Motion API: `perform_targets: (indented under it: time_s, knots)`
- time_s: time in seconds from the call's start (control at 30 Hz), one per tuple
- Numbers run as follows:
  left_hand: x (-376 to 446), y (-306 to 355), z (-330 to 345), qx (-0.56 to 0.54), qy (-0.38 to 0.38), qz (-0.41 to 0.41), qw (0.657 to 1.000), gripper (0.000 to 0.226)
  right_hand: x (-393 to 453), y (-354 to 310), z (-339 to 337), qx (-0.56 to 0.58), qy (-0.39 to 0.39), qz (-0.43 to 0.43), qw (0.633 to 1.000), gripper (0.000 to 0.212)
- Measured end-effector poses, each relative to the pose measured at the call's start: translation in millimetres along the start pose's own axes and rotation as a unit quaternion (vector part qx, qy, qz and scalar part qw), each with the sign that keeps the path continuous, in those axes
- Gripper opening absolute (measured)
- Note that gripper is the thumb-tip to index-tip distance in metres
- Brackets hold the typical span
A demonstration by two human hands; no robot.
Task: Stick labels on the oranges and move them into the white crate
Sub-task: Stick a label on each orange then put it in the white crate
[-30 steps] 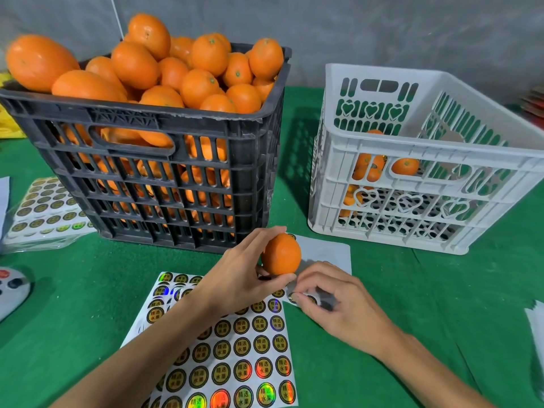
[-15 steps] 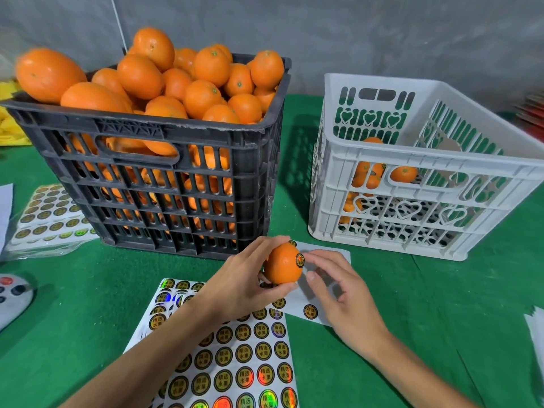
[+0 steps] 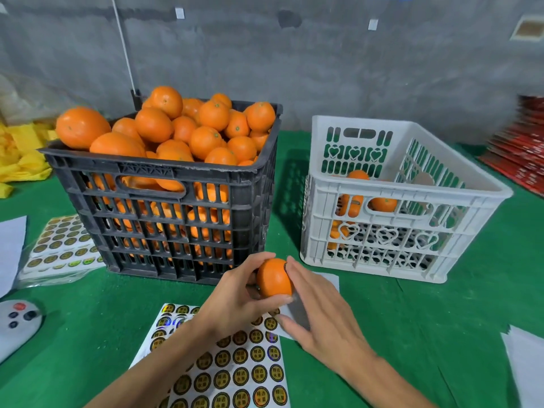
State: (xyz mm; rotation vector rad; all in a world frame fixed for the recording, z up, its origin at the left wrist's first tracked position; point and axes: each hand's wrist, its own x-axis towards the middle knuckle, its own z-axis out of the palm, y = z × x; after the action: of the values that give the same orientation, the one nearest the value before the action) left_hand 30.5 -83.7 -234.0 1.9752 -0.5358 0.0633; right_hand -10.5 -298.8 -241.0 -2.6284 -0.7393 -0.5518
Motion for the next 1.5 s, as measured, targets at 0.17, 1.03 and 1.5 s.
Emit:
perform_targets:
  time_s: [0.17, 1.03, 1.5]
  knots:
    - [28.7, 58.1, 1.7, -0.052, 0.000, 0.046, 0.998, 0.077, 31.2, 3.5, -37.0, -0.045, 0.188, -0.048, 0.980, 0.087]
    - [164.7, 125.3, -167.7, 0.334, -0.028, -0.178, 0.925, 0.050, 163.3, 24.7, -94.9, -0.119, 0.113, 0.077, 0.983, 0.046]
    - [8.0, 103.1, -51.9, 0.117, 0.095, 0.222, 0.963, 0.058, 63.2, -18.6, -85.0, 0.112, -0.055, 0.010, 0.992, 0.032]
